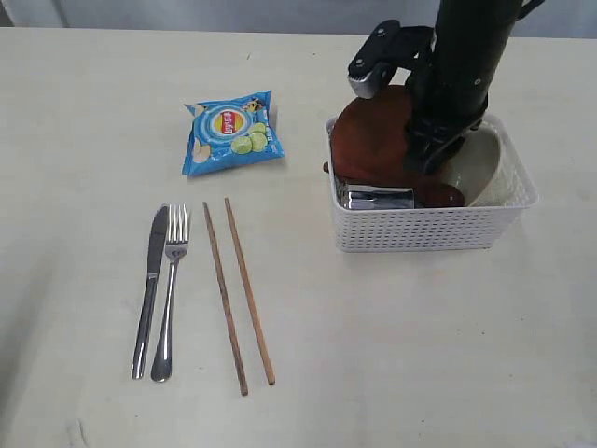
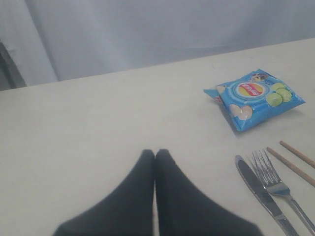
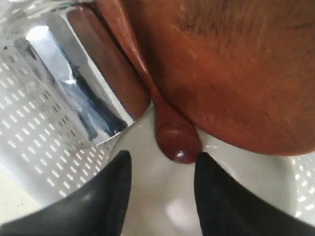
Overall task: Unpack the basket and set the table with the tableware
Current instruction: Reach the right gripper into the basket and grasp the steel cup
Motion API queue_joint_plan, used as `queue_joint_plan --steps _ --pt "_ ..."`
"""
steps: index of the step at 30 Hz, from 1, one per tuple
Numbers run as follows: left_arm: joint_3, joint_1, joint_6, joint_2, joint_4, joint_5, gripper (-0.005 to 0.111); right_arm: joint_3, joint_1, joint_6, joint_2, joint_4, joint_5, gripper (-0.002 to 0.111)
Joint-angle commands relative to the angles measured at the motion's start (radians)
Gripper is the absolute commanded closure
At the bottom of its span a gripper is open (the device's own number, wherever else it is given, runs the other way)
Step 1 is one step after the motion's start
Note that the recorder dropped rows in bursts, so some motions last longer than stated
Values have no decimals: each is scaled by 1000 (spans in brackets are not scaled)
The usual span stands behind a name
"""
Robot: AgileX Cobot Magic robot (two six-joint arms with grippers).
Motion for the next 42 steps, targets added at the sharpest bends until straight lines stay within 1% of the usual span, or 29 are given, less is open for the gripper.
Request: queue_joint_plan --steps 1,8,11,14,16,22,26,29,34,36,42 --pt "3 -7 2 -3 -11 -2 107 0 1 -13 13 -7 -12 68" --pt "3 -7 2 -3 -11 -2 107 4 3 -31 60 8 13 68" --pt "3 -7 2 -3 -11 -2 107 0 3 -95 60 110 5 68" --pt "3 -7 2 -3 -11 -2 107 0 3 -122 60 208 5 59" --pt "3 -7 2 -3 -11 -2 107 0 3 -123 61 236 8 53" --pt "3 -7 2 -3 -11 -2 107 0 -4 37 61 241 40 52" --pt "3 -7 2 -3 -11 -2 107 0 -51 160 61 276 81 52" --pt "3 -7 2 -3 -11 -2 107 0 -116 225 61 307 100 52" --pt "3 -7 2 -3 -11 -2 107 0 -210 154 61 557 129 52" --pt "3 -7 2 -3 -11 -2 107 0 -224 153 61 593 126 52" --pt "3 -7 2 -3 -11 -2 107 4 -229 189 83 563 129 52"
